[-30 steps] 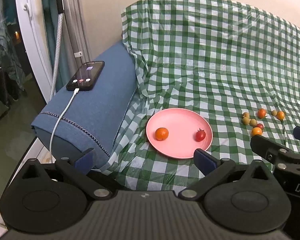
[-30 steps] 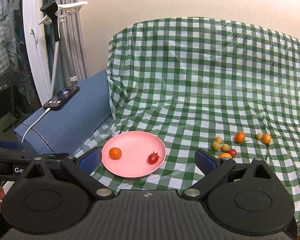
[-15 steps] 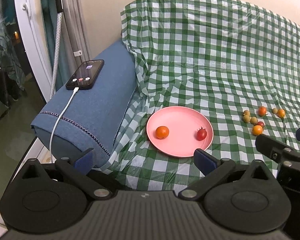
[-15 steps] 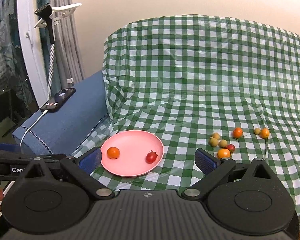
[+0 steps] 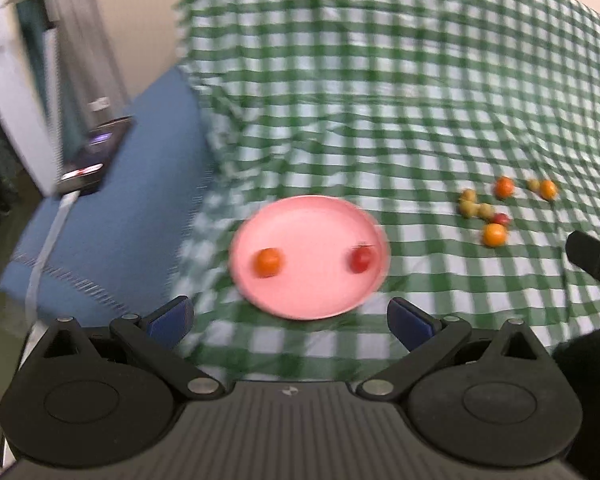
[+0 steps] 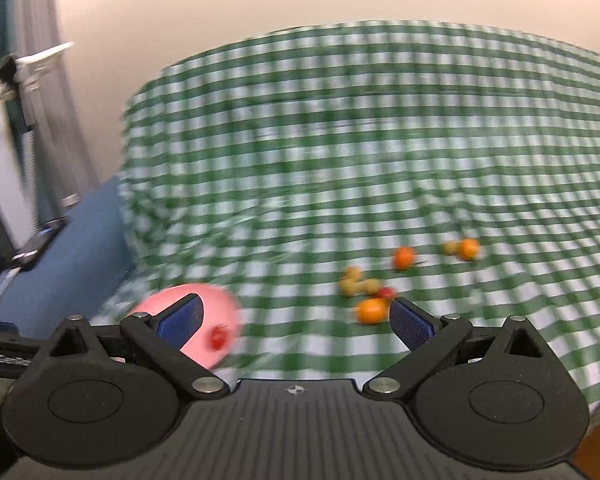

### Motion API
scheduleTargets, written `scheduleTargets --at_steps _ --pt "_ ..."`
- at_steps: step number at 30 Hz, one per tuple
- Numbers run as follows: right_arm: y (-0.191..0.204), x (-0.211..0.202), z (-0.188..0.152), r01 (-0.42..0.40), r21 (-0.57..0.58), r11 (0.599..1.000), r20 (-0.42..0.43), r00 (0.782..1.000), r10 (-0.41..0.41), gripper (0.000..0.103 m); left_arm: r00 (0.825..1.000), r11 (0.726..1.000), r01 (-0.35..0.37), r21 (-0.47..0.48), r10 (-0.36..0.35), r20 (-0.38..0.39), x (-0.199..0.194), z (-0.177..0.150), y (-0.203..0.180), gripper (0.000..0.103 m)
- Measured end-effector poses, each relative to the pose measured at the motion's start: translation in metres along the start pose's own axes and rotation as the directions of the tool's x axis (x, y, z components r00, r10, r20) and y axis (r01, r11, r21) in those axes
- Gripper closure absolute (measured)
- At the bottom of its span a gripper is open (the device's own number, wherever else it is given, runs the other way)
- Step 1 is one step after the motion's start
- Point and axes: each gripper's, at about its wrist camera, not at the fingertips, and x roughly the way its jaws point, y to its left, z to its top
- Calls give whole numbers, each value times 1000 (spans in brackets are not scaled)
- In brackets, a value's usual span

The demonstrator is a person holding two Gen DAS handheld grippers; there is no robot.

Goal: Organize fruits
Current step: 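Grasp an orange cherry tomato with the left tool while the right tool grasps a tangerine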

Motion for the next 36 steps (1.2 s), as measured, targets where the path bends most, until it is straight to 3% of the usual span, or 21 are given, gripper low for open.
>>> scheduleTargets --at_steps 5,11,19,24,30,36 --pt "-60 23 6 120 17 993 15 993 -121 4 992 992 120 43 -119 -34 35 32 -56 0" --pt "-133 77 23 240 42 970 9 971 -240 4 967 971 234 52 -227 -115 98 64 -130 0" --pt "-206 185 38 257 18 966 -89 963 -254 4 947 966 253 62 -234 -221 188 84 -208 0" --pt "-234 251 34 275 -1 961 -156 949 -272 4 929 963 264 56 -239 -282 230 86 -234 0" --pt "-241 313 26 278 -58 959 -192 939 -284 4 904 967 247 56 -209 -374 271 84 -244 0" --pt "-252 353 22 300 -105 948 -190 930 -316 2 904 964 262 47 -228 -363 278 85 -234 0"
